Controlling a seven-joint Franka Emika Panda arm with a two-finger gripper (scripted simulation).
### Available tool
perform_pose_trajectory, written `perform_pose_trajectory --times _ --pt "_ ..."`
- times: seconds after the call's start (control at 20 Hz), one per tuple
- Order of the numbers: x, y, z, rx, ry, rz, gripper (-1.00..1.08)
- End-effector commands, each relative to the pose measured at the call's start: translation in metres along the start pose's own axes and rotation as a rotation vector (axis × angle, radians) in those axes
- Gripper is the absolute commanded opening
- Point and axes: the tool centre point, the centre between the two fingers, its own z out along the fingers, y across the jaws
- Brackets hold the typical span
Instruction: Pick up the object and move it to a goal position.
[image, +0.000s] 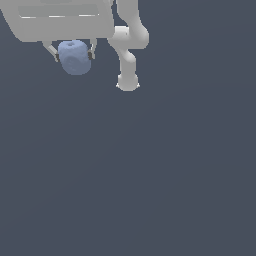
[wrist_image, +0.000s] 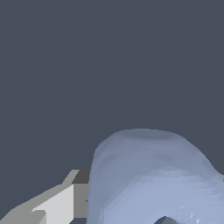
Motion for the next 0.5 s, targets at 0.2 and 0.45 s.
perform_pose_trajectory --times 0.2,0.45 --pt "-0.005 0.003 -0.025 0.001 -0.001 0.0 -1.0" --pt "-0.005 0.003 -0.029 0.0 -0.001 0.0 -1.0"
